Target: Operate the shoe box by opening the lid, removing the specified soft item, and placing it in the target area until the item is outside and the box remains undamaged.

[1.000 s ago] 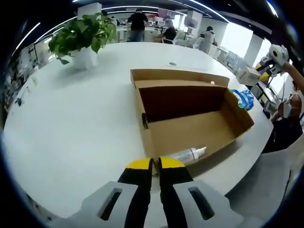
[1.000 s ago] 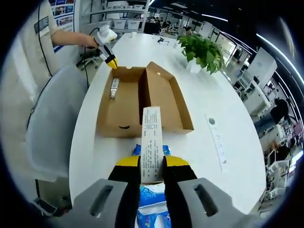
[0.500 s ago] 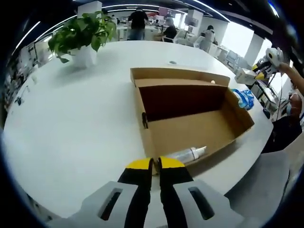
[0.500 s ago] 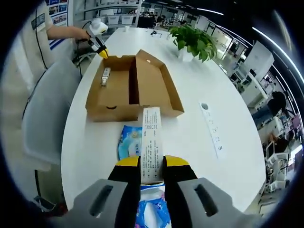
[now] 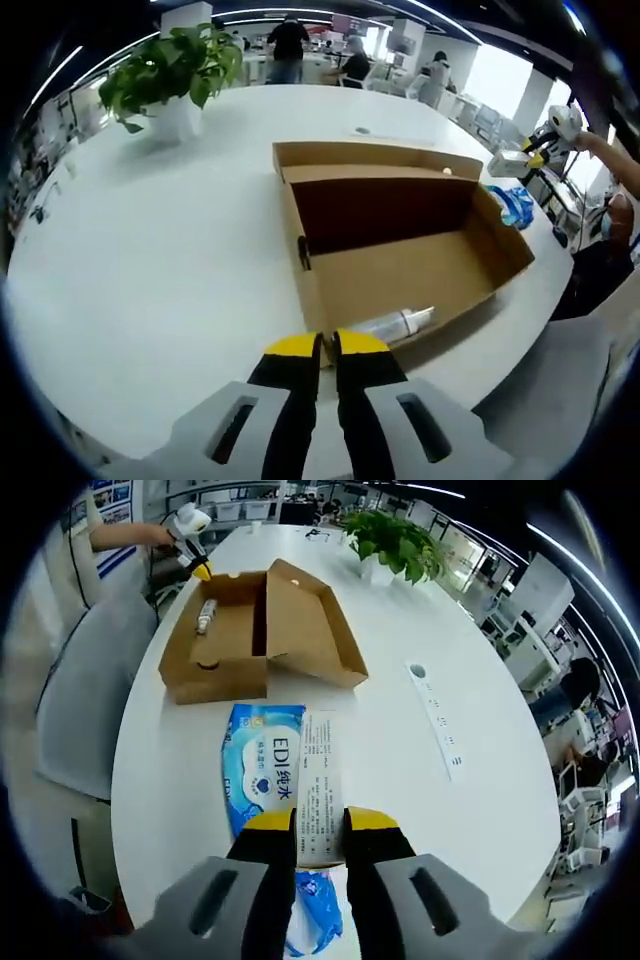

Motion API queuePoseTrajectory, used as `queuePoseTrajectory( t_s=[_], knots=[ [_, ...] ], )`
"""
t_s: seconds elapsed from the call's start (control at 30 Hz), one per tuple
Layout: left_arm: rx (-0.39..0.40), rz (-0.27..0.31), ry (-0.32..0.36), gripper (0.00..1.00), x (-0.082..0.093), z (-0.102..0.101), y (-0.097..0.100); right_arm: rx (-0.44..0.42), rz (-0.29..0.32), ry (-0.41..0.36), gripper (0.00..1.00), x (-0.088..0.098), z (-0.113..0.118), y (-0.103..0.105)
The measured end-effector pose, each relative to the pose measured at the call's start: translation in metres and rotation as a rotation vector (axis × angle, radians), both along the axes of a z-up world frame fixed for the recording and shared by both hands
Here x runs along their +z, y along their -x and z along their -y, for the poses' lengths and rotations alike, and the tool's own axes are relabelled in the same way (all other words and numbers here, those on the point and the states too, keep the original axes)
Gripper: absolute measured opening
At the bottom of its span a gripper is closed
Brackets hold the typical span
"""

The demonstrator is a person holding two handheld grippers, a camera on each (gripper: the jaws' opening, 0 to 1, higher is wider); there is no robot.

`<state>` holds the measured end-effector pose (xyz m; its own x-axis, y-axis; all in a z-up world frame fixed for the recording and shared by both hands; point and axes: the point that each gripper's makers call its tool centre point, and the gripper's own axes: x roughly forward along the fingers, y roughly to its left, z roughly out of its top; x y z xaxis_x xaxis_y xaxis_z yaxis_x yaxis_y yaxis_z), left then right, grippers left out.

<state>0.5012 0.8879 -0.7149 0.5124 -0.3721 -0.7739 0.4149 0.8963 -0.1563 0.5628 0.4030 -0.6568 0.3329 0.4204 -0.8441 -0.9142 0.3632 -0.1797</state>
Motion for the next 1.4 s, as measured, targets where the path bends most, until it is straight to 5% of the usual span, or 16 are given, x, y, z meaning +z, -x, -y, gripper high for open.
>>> queuePoseTrajectory(
  t_s=[0.8,1.4],
  knots=[
    [0.003,-0.021,-0.010,0.02,-0.002,0.000,-0.001,-0.041,-0.082,0.092,0.15,-0.053,0.069,-0.015],
    [0.006,-0.033,-0.020,0.02,-0.002,0.000,-0.002,0.059,-0.145,0.213,0.15,-0.085,0.106,-0.010]
  ],
)
